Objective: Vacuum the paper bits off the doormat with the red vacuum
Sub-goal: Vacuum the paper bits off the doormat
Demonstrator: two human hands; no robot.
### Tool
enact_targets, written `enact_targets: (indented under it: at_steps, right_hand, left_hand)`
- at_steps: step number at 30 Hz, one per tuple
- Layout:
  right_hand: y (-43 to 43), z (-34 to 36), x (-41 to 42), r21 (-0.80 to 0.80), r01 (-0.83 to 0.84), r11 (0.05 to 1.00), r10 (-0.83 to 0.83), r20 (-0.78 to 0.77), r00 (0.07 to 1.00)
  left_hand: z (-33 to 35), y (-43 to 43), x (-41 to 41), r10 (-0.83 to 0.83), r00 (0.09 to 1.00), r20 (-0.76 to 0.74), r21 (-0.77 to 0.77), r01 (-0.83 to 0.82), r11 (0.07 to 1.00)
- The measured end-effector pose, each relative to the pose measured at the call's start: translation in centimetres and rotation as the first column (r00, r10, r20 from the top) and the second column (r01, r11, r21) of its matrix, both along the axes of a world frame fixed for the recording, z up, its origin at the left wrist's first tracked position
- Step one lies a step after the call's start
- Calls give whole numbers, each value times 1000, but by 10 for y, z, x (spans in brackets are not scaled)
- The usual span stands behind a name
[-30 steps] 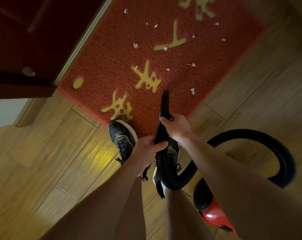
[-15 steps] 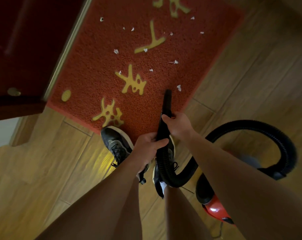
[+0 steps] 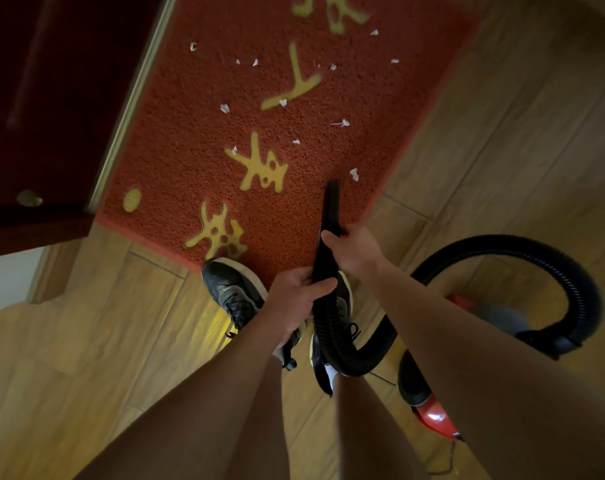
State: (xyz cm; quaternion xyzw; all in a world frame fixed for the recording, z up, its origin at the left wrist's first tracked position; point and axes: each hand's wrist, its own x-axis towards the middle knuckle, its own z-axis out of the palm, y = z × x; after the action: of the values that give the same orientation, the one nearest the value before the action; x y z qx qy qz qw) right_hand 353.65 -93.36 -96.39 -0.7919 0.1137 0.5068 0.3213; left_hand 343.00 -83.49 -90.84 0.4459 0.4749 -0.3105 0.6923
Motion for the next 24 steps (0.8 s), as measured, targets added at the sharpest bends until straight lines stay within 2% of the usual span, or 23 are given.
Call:
enact_targets:
  at_steps: [7,11,24]
  right_hand:
    - [-4,6,-18,-26,-39,999,37,-59,998]
    - [-8,8,-20,-37,13,999,-16,-90,996]
    - [-20,-2,9,-52,60,997,-60,3,998]
  left_hand:
    - [12,-5,-17,25,999,-22,-38,-26,999]
    - [14,-8,-17,37,999,-27,-62,-39,997]
    - [-3,-15,12,-12,1000,7,-26,12,1000]
